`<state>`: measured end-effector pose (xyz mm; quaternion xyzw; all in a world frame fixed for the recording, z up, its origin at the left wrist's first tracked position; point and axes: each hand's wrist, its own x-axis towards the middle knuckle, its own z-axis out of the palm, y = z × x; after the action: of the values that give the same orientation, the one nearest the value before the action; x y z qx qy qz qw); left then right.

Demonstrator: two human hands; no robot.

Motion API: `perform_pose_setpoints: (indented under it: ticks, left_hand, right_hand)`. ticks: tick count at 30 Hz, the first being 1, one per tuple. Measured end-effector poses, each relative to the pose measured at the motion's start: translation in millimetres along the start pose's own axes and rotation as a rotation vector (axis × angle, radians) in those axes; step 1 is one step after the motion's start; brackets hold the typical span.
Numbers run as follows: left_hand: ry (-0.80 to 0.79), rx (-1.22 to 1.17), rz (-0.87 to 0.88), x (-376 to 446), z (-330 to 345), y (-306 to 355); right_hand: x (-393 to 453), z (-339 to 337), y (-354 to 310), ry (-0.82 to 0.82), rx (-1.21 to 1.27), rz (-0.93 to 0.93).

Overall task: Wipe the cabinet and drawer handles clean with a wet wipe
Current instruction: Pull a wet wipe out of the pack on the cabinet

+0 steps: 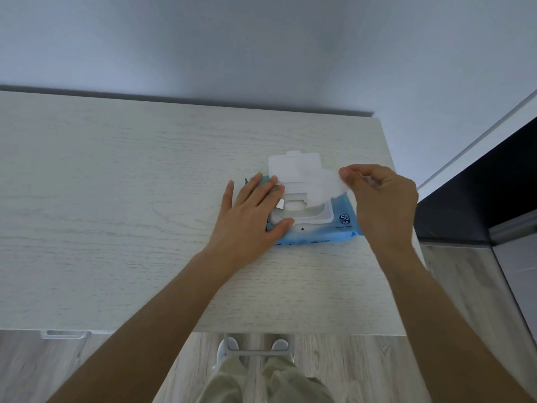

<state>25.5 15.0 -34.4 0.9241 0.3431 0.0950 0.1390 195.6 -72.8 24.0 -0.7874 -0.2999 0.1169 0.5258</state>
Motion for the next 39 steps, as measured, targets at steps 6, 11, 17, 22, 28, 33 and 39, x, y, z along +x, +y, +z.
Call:
perform_pose_setpoints:
  ticks: [6, 11, 17, 22, 28, 33, 39]
  left_hand:
    - [0.04, -0.022, 0.016, -0.1, -1.7, 4.1]
    - [0.099, -0.216, 0.097, -6.2, -0.4, 22.9]
    - [-0.035, 0.118, 0.181, -6.5, 13.5, 30.8]
    - [-0.045, 0.147, 0.192, 0.0, 3.8, 33.5]
    - [0.044, 0.028, 0.072, 40.7, -15.5, 17.0]
    - [-0.102, -0.044, -0.071, 63.8, -15.6, 14.8]
    - [0.287, -0.126, 0.127, 18.8, -22.4, 20.5]
  right_hand:
    - [-2.0, -16.1, 1.8, -0.042, 0.011, 0.027]
    - [1.0, -37.1, 6.4, 0.148, 0.053, 0.029]
    - [1.1, -45.8, 8.2, 0.063, -0.013, 0.027]
    - [-6.7, -35.5, 16.3, -0.063, -0.071, 0.024]
    - [-2.0, -36.4, 29.7, -0.065, -0.147, 0.016]
    - [-3.6, -39.3, 33.7, -0.105, -0.146, 0.016]
    - [-16.5, -46.1, 30.4, -0.176, -0.016, 0.011]
